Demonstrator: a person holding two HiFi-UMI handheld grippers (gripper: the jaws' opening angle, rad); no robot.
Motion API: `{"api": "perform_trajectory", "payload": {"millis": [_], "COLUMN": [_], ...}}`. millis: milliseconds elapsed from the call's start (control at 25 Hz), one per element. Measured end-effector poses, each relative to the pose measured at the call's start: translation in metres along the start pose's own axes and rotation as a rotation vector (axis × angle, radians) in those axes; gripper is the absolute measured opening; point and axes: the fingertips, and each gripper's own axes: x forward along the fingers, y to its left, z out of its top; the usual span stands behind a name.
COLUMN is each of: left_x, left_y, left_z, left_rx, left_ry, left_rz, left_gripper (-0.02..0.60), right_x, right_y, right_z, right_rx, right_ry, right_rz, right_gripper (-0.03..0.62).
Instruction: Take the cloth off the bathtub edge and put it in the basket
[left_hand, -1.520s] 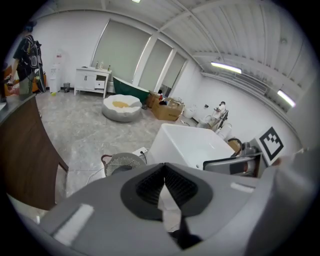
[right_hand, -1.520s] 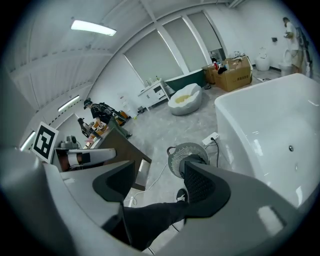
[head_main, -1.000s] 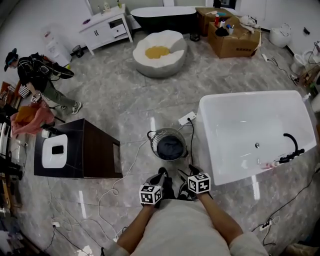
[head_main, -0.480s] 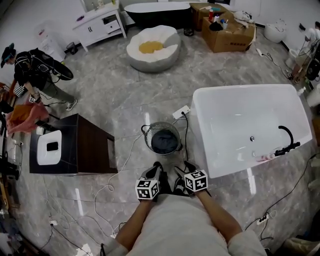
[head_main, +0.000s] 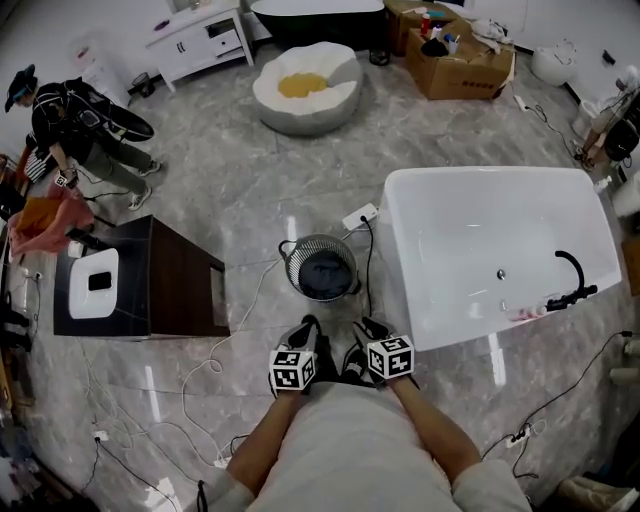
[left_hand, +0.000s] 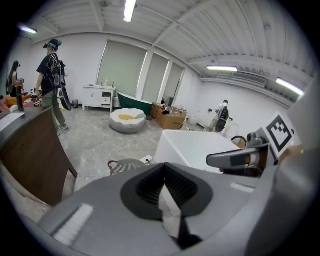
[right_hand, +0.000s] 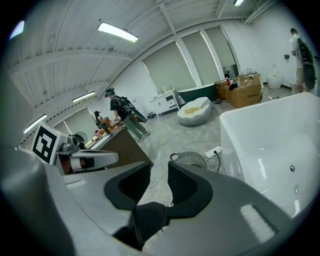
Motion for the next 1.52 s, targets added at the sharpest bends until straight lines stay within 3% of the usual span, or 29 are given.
{"api": "perform_trajectory", "payload": {"millis": [240, 1520], "left_x": [-0.006, -0.003], "left_y": [0.011, 0.013], "left_z": [-0.001, 0.0], "left_rx": [-0.03, -0.041], "left_ry": [-0.018, -0.027], "left_rz": [0.024, 0.023], "left_gripper": [0.058, 0.058], "right_x": [0.002, 0.001], "right_y": [0.0, -0.007], "right_z": [0.001, 0.004], "right_rx": [0.03, -0.025], "right_ry": [-0.015, -0.015], "right_rz": [-0.001, -0.034], "right_gripper": [0.006, 0.002]}}
